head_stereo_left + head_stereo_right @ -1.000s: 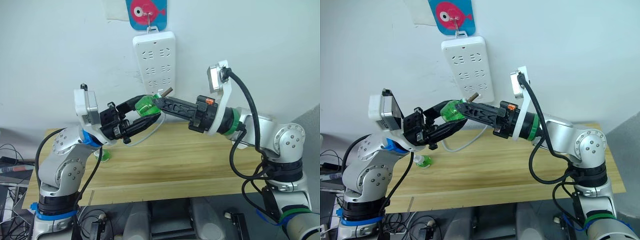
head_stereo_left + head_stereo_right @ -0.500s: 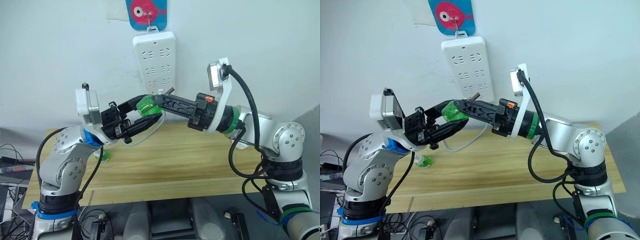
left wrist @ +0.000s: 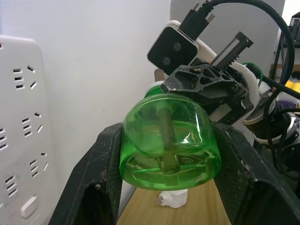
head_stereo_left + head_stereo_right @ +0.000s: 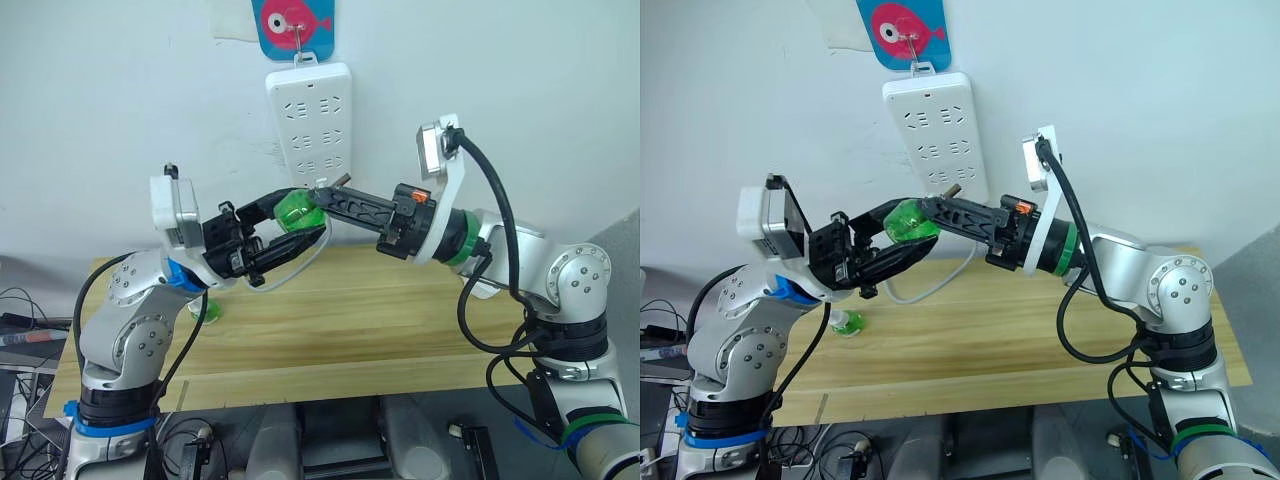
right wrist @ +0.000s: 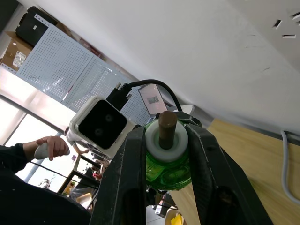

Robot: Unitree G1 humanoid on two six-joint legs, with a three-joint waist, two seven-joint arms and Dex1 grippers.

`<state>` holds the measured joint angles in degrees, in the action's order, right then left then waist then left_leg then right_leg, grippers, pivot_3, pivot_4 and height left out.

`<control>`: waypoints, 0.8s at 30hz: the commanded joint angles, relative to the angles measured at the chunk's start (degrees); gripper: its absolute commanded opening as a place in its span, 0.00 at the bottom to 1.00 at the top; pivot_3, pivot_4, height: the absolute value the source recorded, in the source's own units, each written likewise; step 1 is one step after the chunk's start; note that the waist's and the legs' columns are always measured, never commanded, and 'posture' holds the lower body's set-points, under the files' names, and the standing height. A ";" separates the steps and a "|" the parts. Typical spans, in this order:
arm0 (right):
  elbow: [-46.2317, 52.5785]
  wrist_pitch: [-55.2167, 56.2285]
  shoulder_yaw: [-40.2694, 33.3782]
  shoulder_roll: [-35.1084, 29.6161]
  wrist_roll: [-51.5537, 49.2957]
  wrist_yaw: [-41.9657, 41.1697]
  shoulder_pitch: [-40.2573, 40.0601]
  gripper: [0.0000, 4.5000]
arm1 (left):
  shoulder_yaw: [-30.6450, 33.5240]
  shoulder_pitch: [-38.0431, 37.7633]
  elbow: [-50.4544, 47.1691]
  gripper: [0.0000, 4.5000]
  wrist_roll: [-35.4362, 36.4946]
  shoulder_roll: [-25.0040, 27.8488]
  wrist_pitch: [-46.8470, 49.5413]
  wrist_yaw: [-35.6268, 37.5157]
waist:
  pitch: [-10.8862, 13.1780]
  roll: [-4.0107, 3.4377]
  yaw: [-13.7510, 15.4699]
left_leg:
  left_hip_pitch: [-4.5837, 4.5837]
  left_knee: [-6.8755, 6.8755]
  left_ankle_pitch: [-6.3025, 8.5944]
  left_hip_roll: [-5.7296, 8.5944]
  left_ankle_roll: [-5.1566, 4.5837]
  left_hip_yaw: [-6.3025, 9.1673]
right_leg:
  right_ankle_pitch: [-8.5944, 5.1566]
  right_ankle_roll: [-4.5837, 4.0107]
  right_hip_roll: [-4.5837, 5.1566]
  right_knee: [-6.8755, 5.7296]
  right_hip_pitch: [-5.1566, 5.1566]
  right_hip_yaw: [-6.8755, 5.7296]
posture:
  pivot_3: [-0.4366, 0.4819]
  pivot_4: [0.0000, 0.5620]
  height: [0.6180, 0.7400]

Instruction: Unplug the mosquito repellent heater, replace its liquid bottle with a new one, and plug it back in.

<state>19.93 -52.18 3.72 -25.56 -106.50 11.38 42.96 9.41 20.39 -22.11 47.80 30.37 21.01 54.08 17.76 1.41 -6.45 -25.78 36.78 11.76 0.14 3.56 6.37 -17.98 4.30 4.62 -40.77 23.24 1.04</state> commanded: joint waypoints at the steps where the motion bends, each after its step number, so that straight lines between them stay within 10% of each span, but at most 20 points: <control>1: 2.69 0.01 0.69 0.21 -1.77 -1.48 0.96 0.19 | 0.67 0.41 -1.22 0.72 1.66 0.95 1.90 -0.91 | 0.00 0.00 -0.03 | 0.00 -0.01 0.00 0.00 0.00 0.00 | 0.00 0.00 0.00 0.00 0.00 0.00 | 0.31 0.54 0.92; 5: 2.60 0.31 0.84 0.08 -1.74 -1.69 0.98 0.19 | 0.81 0.61 -1.25 0.99 0.93 0.82 1.57 -0.92 | 0.00 0.00 0.01 | 0.00 -0.03 0.00 0.00 0.00 0.00 | 0.00 0.00 0.00 0.02 0.01 0.00 | 0.31 0.54 0.92; 24: -1.47 -6.21 -1.21 -9.96 11.92 -17.01 5.04 0.19 | 3.18 1.07 0.58 0.99 1.82 7.99 2.61 5.41 | 0.00 0.01 0.07 | -0.04 -0.20 0.00 0.00 0.00 -0.02 | 0.00 0.00 0.00 0.30 0.02 -0.03 | 0.31 0.50 0.92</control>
<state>17.58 -58.02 4.31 -35.00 -95.46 -3.10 46.56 11.57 20.99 -20.84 48.84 37.61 23.62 58.81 17.75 1.42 -6.38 -25.83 36.55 11.76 0.14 3.56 6.35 -17.98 4.30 4.63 -40.42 23.26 1.01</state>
